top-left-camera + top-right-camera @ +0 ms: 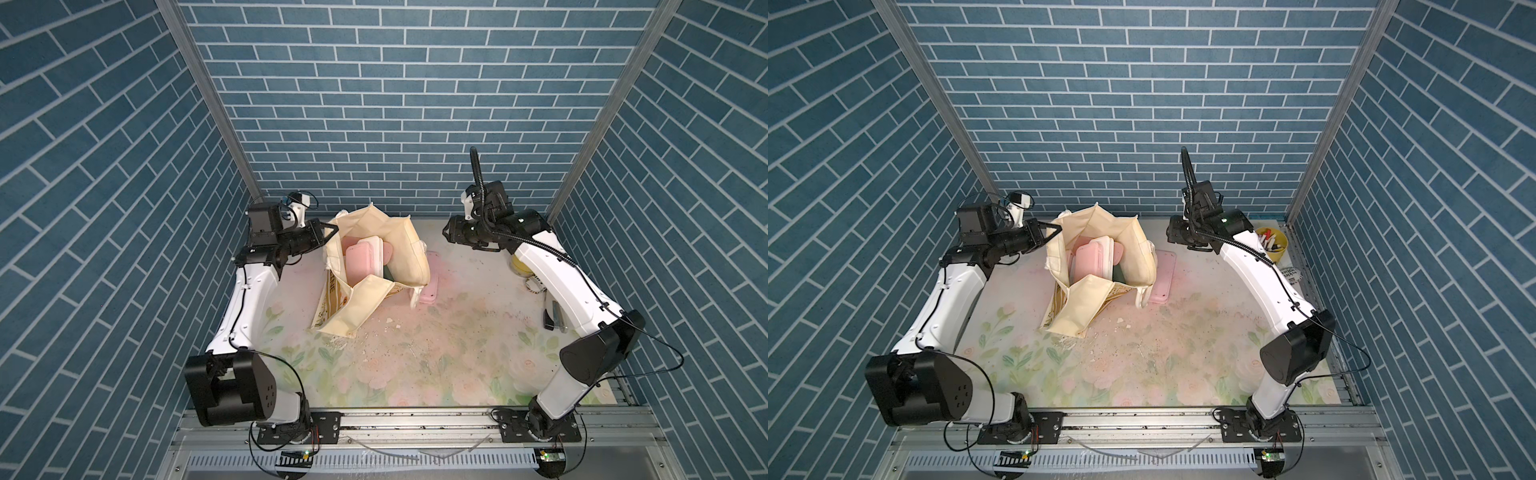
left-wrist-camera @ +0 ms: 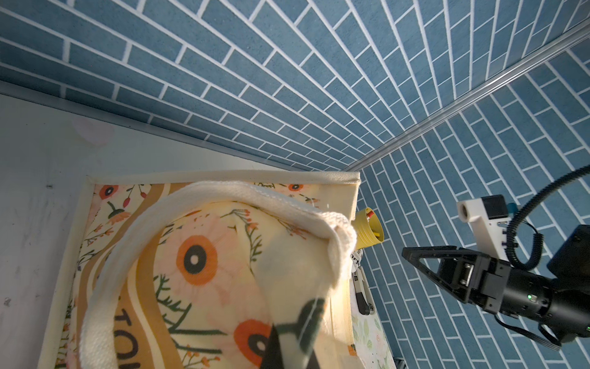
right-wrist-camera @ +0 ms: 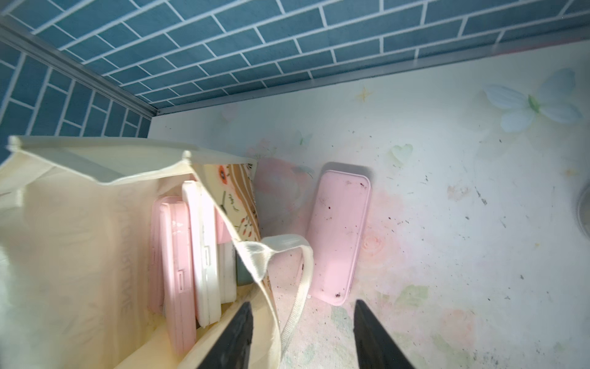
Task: Take out the pencil case from the canvas bag
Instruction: Pick up the pencil case from the canvas bag.
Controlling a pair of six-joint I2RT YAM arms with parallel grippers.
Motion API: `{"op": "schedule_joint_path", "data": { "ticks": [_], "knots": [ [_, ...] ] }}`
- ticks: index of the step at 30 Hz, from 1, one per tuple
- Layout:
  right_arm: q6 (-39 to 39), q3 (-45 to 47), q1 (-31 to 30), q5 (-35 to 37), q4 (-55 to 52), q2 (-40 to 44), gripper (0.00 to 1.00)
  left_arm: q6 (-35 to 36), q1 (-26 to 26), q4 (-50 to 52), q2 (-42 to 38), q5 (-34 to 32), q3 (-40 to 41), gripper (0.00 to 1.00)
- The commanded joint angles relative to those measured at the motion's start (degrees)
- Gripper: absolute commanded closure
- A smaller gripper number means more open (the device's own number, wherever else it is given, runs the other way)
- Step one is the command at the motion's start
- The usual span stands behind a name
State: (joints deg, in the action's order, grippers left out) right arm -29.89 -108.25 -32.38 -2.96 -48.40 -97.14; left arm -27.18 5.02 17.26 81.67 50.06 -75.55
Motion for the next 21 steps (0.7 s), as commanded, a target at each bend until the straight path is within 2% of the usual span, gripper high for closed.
{"op": "schedule_joint_path", "data": {
  "ticks": [1,12,21],
  "knots": [
    [3.8,-3.9,-1.8,1.2,0.5,0.9,0.5,1.2,-0.8,-2.4,-1.0,3.3,-1.1,1.0],
    [12.2,-5.7,-10.1,-6.0,9.9,-0.8,0.52,5.4,-2.2,0.8,-3.6,3.3,-0.9,1.0],
    [5.8,-2.3,-13.4,-6.8,12.2,-5.0,0.53,5.9,-3.4,0.8,-5.3,3.2,2.5,1.0]
  ]
}}
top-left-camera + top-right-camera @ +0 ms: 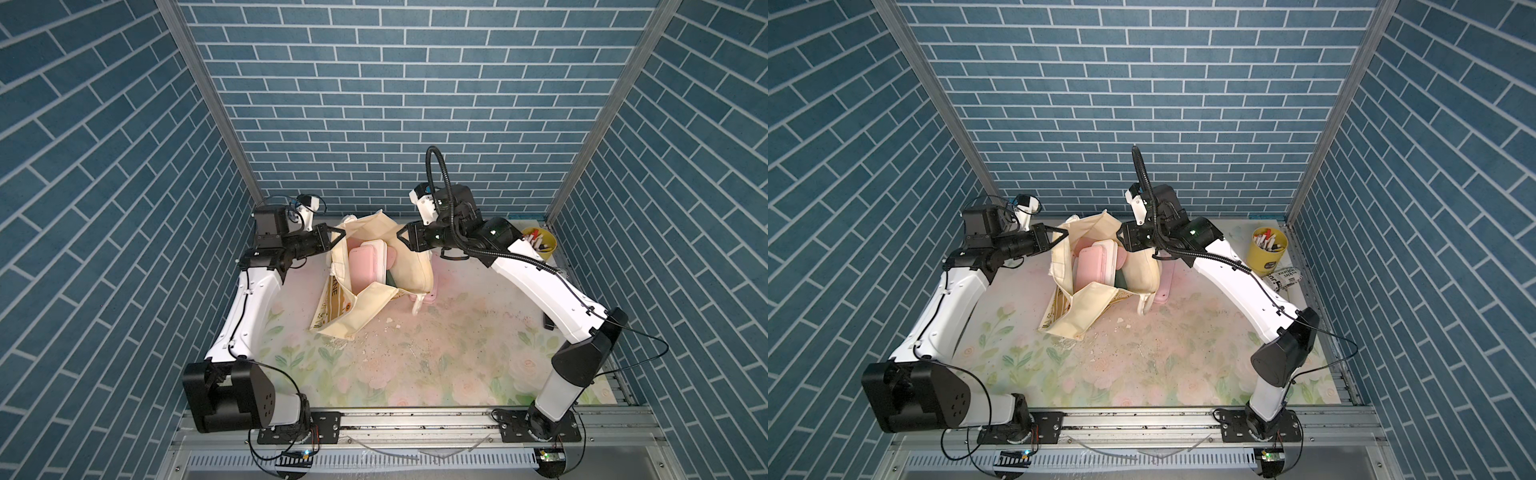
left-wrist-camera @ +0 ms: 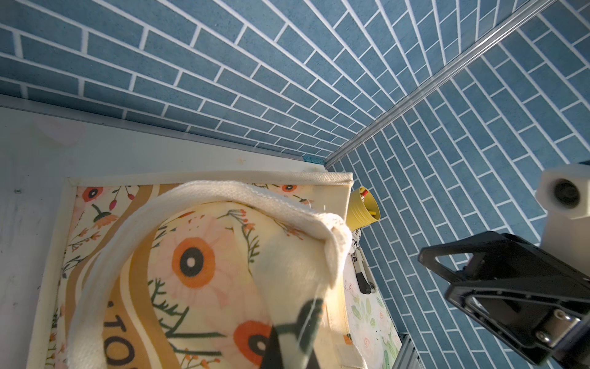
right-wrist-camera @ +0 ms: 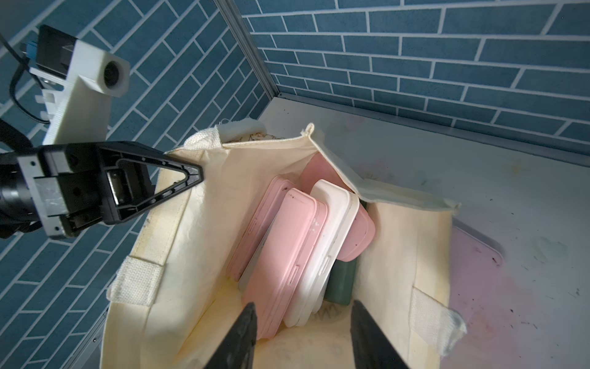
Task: Take out the pencil case from the canvas bag
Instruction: Pick up the pencil case from the canvas bag.
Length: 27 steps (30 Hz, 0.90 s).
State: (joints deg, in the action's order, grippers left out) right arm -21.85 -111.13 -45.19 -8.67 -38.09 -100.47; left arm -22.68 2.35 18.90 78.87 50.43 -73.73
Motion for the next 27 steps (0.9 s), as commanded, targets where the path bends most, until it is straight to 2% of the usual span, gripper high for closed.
{"op": "schedule_joint_path", "data": {
  "ticks": [1,10,18,21,27],
  "knots": [
    [-3.3,1.1,-0.8,-1.0,2.4,-2.3,0.53,1.4,-0.9,-1.0,-2.9,2.8,1.1,1.0],
    [-10.2,4.5,-3.0,1.5,5.4,-5.7,0.54,0.5,-3.8,-6.2,-7.1,-0.8,5.8,1.0],
    [-16.3,16.4,-4.7,7.4,14.4,-3.0,0.47,-4.8,-5.8,-17.6,-11.0,-5.5,13.0,1.0],
    [-18.5,19.6,-4.8,8.1,16.7,-2.6,0.46,-4.1,-5.9,-17.5,-11.0,-5.2,13.2,1.0],
    [-21.1,20.3,-4.6,6.3,18.2,-4.3,0.46,-1.8,-6.0,-15.9,-9.1,-1.2,11.9,1.0]
  ]
}}
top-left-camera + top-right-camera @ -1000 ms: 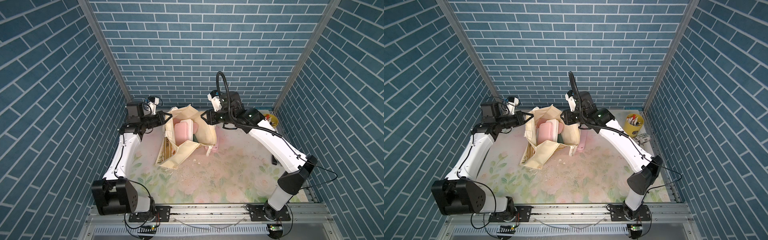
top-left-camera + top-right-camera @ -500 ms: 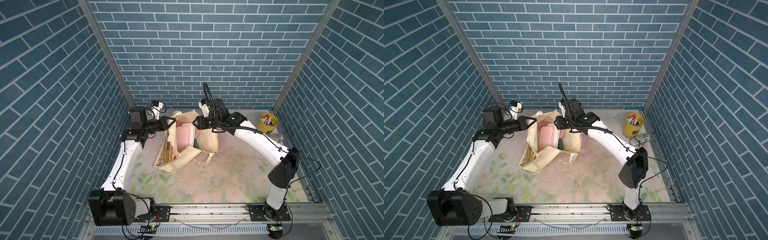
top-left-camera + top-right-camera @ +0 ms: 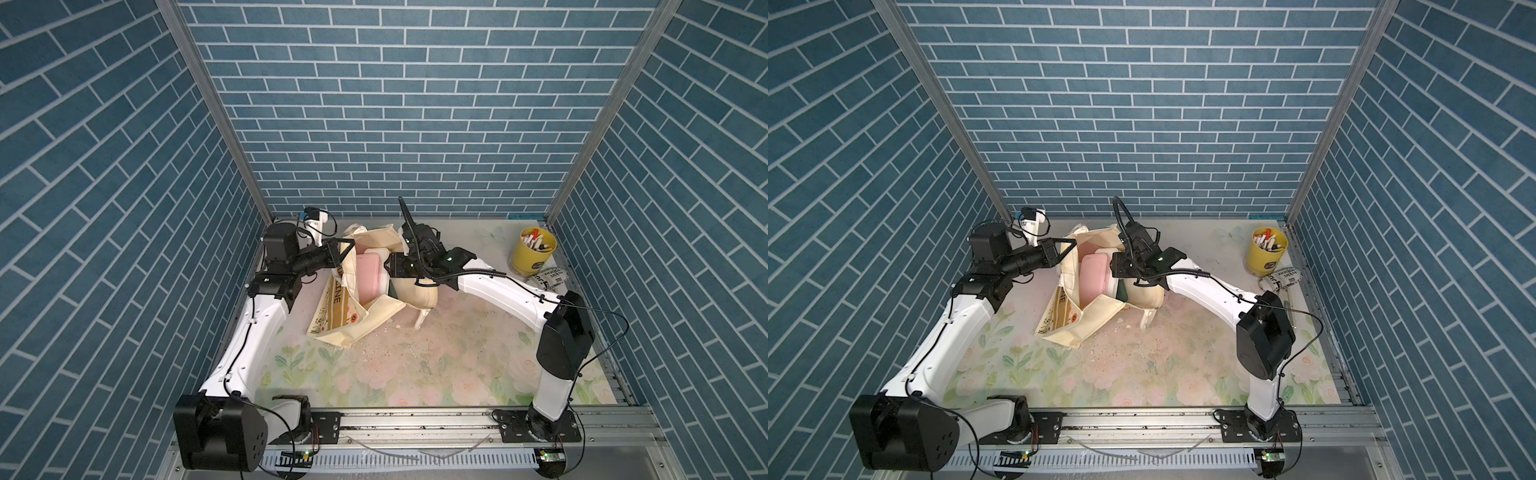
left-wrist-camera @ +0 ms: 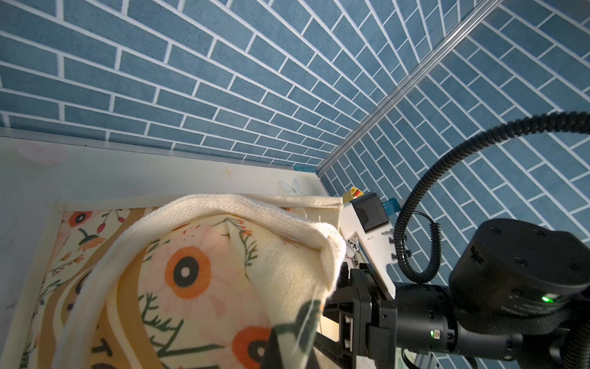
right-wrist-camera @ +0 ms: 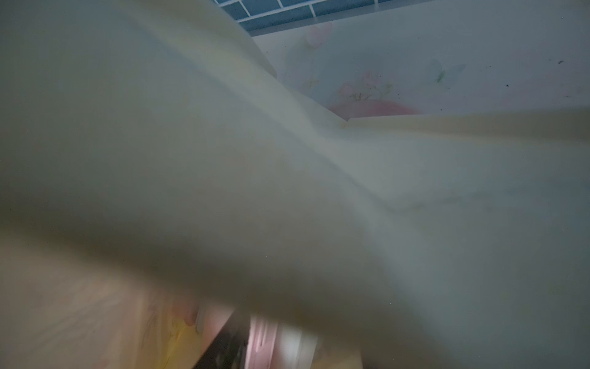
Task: Take out the pencil case from the canvas bag
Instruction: Pick up the pencil case from the canvas bag.
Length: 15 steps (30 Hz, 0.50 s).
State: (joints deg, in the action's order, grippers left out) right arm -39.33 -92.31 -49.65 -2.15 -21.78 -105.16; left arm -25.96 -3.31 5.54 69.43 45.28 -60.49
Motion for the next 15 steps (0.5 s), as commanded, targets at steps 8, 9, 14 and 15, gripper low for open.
{"op": "schedule_joint_path", "data": {
  "ticks": [8,9,14,15],
  "knots": [
    [-6.0,-0.2,0.0,-2.0,3.8,-1.8,0.47,-4.2,-0.3,-12.6,4.1,13.7,-1.3,1.0],
    [-4.7,-0.6,-0.3,-1.7,3.7,-1.6,0.48,-4.5,-0.3,-13.0,4.4,13.8,-1.5,1.0],
    [8.3,-1.1,-3.8,-0.5,3.6,1.1,0.5,-6.0,-0.3,-14.0,6.3,14.4,-3.2,1.0],
    [10.4,-0.7,-4.7,-0.4,3.8,1.5,0.5,-6.2,-0.3,-14.7,6.5,14.8,-3.3,1.0]
  ]
}}
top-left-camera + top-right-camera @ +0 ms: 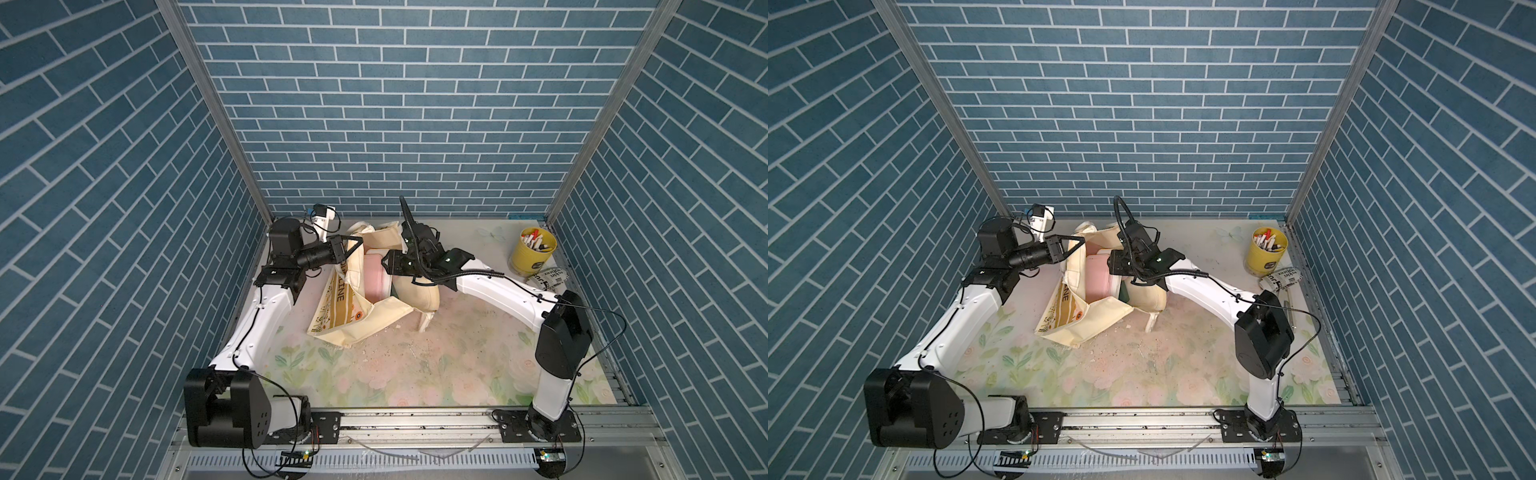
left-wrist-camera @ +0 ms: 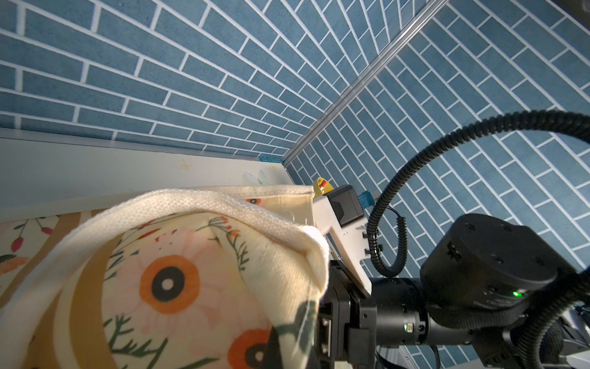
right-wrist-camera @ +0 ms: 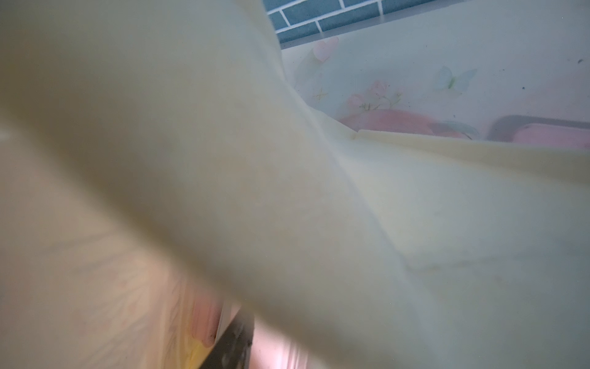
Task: Take out the pencil case from the canvas bag
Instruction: Pick up the pencil case from the canvas bag.
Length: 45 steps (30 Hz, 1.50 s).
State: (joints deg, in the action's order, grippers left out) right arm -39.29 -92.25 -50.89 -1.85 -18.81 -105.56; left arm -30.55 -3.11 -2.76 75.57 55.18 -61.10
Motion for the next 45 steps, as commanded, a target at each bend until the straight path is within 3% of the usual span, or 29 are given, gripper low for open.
{"op": "schedule_joint_path", "data": {
  "ticks": [1,7,13,17,22,28,37,45],
  "knots": [
    [12.7,-0.2,-4.6,-0.5,0.9,2.4,0.5,-1.7,-0.5,-7.0,0.6,5.6,-2.8,1.0],
    [18.2,3.9,-9.0,0.7,1.5,3.1,0.5,-0.9,-0.5,-11.4,-0.1,10.1,-1.2,1.0],
    [14.7,7.4,-8.8,5.9,1.2,3.6,0.48,-1.9,-0.5,-18.1,-1.4,13.9,2.8,1.0],
    [8.5,8.3,-6.2,8.4,0.9,4.3,0.44,-6.9,-0.5,-28.1,-1.6,17.5,5.7,1.0],
    [1.0,10.2,-2.1,5.1,3.5,4.8,0.44,-11.2,-0.5,-38.0,-1.7,20.1,9.2,1.0],
    [-2.4,10.0,-1.0,2.0,5.2,3.8,0.45,-16.7,-0.5,-48.4,-0.7,20.2,11.5,1.0],
    [-8.2,10.0,-0.9,-1.3,5.7,1.6,0.44,-35.7,-0.5,-72.7,6.6,19.3,11.5,1.0],
    [-11.7,11.3,-0.4,-0.3,5.0,1.7,0.41,-43.0,-0.5,-77.6,12.0,19.6,8.4,1.0]
  ]
}}
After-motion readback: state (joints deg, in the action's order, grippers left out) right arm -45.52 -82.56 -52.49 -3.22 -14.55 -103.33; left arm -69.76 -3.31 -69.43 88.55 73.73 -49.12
